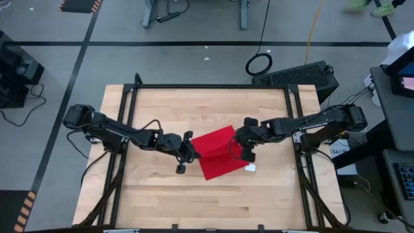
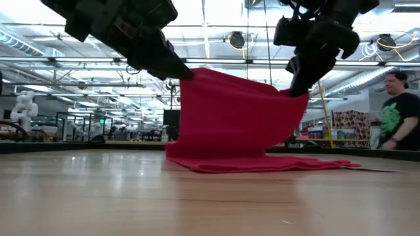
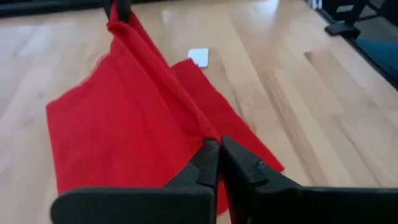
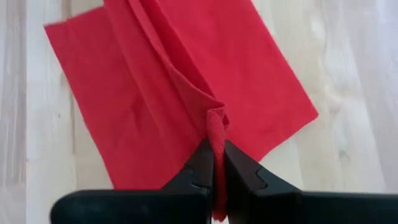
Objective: Roll napkin
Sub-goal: Fold the red napkin
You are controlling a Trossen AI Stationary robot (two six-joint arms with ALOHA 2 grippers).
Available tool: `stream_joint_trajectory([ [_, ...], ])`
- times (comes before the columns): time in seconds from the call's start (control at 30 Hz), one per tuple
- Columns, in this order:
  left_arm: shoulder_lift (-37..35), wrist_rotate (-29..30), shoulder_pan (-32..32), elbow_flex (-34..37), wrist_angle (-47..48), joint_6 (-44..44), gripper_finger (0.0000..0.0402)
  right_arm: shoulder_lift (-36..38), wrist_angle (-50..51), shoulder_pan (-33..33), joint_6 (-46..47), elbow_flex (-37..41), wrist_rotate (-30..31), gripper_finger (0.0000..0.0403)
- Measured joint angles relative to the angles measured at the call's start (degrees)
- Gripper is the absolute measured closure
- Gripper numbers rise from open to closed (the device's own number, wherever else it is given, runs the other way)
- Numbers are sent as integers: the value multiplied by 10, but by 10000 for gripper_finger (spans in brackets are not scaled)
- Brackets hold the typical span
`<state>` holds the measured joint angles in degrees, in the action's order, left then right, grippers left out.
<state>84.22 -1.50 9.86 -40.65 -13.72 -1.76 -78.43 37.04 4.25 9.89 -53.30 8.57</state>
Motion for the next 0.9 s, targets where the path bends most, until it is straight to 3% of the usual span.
stream_joint_trajectory([
  [0.4, 65, -14, 12, 0, -58, 28, 386, 0, 23, 0, 2, 0, -58, 394],
  [0.9, 7, -21, 12, 0, -48, 15, 386, 0, 17, 19, 36, 0, -74, 394],
])
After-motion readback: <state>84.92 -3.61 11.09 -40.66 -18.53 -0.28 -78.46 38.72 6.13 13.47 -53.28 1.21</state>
